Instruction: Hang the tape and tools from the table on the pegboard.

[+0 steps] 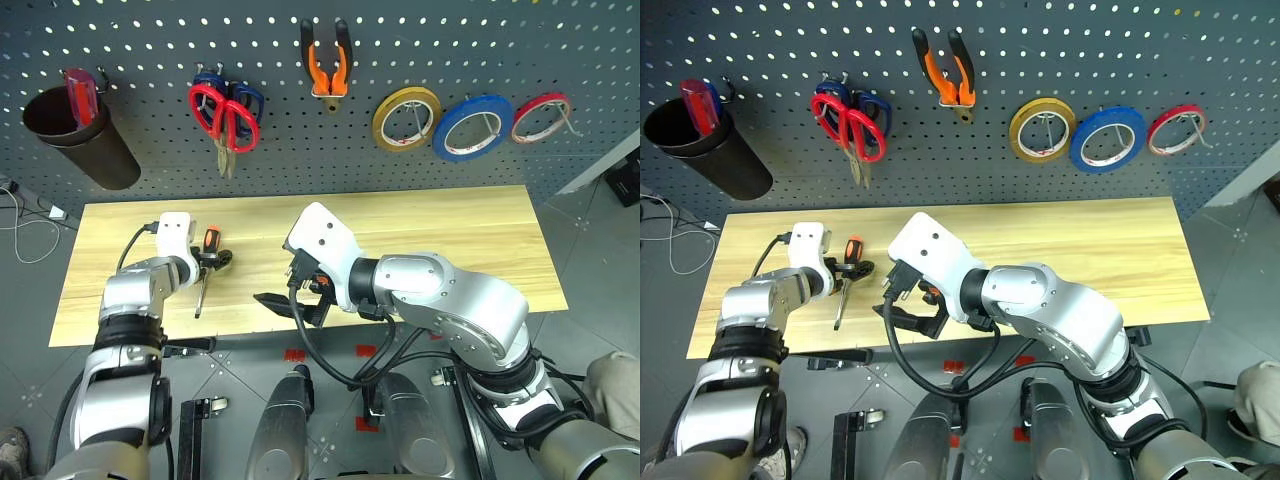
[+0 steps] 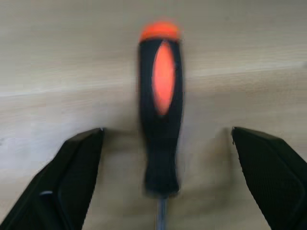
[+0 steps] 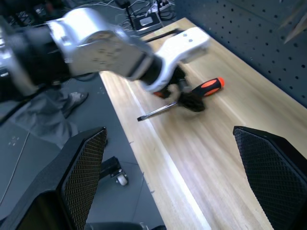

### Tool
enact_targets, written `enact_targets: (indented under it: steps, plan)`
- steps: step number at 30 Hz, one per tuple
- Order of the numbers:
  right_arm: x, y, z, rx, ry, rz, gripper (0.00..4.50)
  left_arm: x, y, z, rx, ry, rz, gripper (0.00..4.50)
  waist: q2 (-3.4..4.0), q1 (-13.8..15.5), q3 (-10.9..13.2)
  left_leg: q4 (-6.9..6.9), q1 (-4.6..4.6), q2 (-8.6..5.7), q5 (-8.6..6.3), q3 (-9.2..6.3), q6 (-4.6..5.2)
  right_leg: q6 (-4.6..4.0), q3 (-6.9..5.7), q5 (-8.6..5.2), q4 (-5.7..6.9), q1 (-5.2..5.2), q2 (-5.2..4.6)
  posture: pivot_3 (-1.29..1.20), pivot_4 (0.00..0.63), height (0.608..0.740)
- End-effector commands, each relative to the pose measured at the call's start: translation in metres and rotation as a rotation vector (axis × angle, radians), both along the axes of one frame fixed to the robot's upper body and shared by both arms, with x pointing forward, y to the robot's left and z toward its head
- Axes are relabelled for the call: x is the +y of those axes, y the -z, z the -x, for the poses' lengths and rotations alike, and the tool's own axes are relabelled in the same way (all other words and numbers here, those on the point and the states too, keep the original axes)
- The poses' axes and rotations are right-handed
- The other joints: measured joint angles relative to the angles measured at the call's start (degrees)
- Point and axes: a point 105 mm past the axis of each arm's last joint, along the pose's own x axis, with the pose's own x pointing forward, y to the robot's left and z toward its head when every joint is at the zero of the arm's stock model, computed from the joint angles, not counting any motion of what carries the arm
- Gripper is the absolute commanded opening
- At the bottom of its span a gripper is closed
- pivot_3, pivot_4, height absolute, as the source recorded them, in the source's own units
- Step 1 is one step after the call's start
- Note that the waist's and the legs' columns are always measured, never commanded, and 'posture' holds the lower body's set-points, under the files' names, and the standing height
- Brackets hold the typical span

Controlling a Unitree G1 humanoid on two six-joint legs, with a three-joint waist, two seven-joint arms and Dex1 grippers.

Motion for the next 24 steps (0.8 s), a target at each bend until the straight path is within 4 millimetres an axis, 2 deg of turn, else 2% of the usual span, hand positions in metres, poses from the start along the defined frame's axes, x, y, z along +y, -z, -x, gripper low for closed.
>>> enact_targets:
  steps: [1,2,3,7,11,15,19,24]
  plan:
    - [0.003,-0.007,0.010,-0.031,-0.064,-0.016,4.50,0.003,0.018,0.003,0.055,0.001,-0.017,4.48,0.00,-0.31,0.00,-0.01,0.01,0.00,0.00,0.02,0.00,0.00,0.03,0.00,0.00,0.01,-0.01,-0.05,0.454,0.740]
    - [0.003,-0.006,0.010,-0.030,-0.065,-0.014,4.50,0.003,0.018,0.003,0.056,0.001,-0.019,4.48,0.01,-0.37,0.00,-0.02,0.01,0.01,-0.01,0.02,0.01,-0.01,0.02,0.00,0.00,0.00,-0.01,-0.06,0.439,0.740]
    - [0.002,-0.005,0.009,-0.024,-0.064,-0.016,4.50,0.006,0.017,0.003,0.054,-0.001,-0.031,4.09,0.00,-0.38,0.00,-0.02,0.01,0.02,-0.01,0.02,0.01,-0.01,0.02,-0.01,0.00,0.00,-0.01,-0.06,0.432,0.740]
    - [0.000,-0.005,0.005,-0.021,-0.060,-0.019,4.50,0.016,0.014,0.007,0.042,0.000,-0.083,3.02,-0.04,-0.35,-0.04,0.00,0.02,0.02,0.00,0.01,0.00,-0.01,0.01,0.00,0.01,0.01,-0.02,-0.05,0.399,0.740]
    - [-0.004,-0.005,-0.002,-0.033,-0.045,-0.027,4.50,0.019,0.010,0.015,0.007,0.027,-0.116,1.78,-0.07,-0.29,-0.16,0.00,0.01,0.02,0.12,0.02,-0.22,-0.01,0.01,0.00,0.00,0.01,-0.04,-0.05,0.346,0.740]
    - [-0.012,-0.005,-0.010,-0.068,-0.010,-0.028,4.50,0.032,-0.010,0.022,-0.134,-0.010,-0.254,0.59,-0.34,-0.16,-0.40,-0.02,0.00,0.02,0.14,0.02,-0.27,-0.02,0.00,0.01,-0.04,0.00,-0.05,-0.05,0.299,0.740]
    - [-0.021,-0.006,-0.020,-0.103,0.054,-0.048,4.50,0.035,-0.025,0.041,-0.259,-0.040,-0.359,0.59,-0.56,0.27,-0.95,-0.03,-0.01,0.02,0.15,0.00,-0.30,-0.02,-0.03,0.01,-0.06,0.00,-0.06,-0.06,0.260,0.740]
    - [-0.032,-0.013,-0.020,-0.189,0.067,-0.087,4.50,0.036,-0.057,0.089,-0.529,-0.202,-0.549,0.59,-0.66,0.42,-2.75,-0.13,-0.03,0.02,0.11,0.03,-0.35,-0.01,-0.01,0.02,-0.31,0.04,-0.08,-0.05,0.224,0.740]
